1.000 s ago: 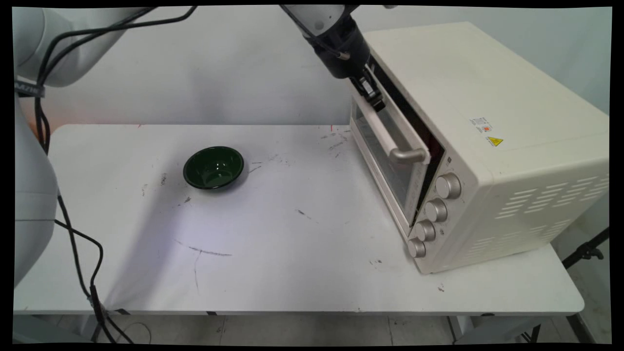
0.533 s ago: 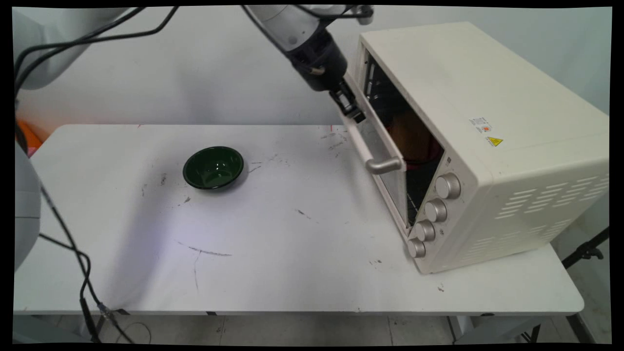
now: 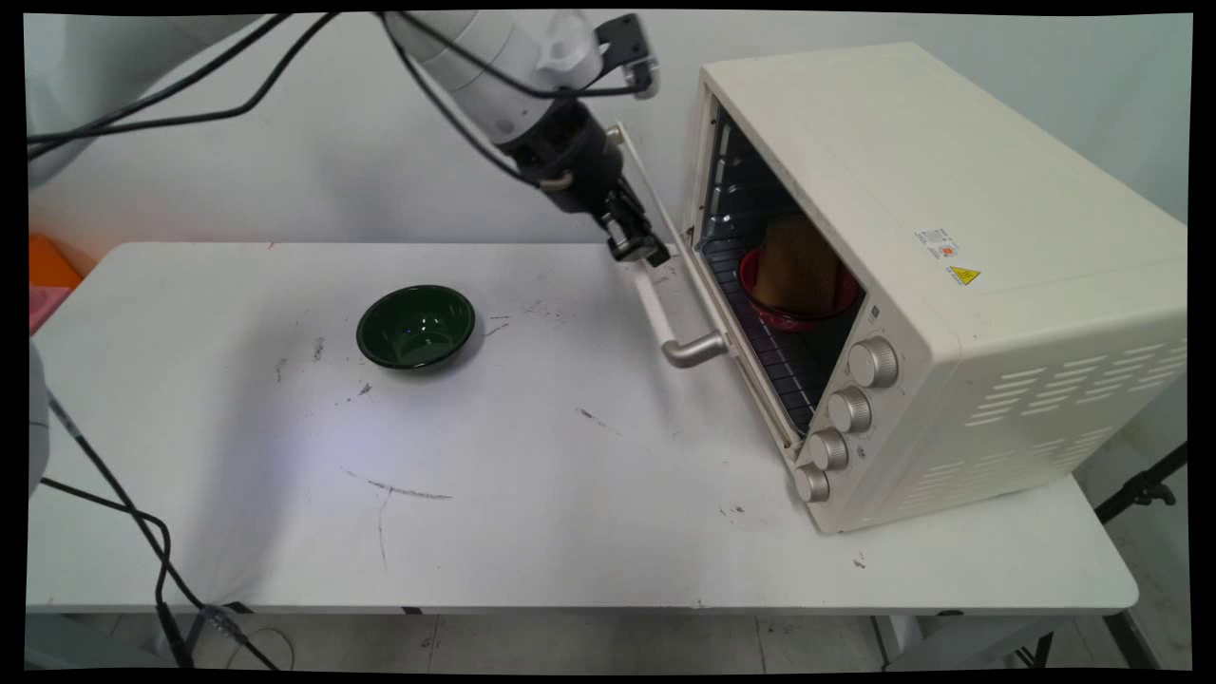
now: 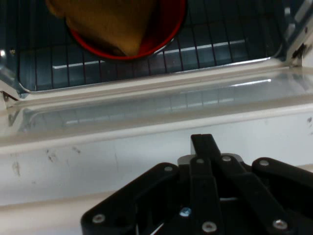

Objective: Open the oven

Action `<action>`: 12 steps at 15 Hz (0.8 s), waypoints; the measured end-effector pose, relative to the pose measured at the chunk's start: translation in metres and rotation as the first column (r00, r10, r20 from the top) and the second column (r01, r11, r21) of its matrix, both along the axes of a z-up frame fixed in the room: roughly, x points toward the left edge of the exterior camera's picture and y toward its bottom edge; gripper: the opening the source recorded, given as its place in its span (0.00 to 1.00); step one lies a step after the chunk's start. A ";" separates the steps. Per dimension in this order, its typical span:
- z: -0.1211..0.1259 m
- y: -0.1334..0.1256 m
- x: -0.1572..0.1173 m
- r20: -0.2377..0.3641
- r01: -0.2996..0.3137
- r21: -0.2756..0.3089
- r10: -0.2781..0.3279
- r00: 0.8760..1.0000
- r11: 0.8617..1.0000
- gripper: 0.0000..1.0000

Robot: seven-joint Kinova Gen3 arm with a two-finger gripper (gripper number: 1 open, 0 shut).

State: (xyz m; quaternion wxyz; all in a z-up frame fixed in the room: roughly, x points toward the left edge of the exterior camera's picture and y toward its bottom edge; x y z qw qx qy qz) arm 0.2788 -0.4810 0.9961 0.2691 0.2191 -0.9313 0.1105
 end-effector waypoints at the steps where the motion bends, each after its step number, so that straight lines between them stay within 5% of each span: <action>1: -0.002 0.002 0.003 0.000 0.005 -0.005 -0.005 1.000 1.000 0.00; 12: -0.049 0.040 0.060 -0.047 -0.039 -0.009 0.038 0.998 0.999 0.00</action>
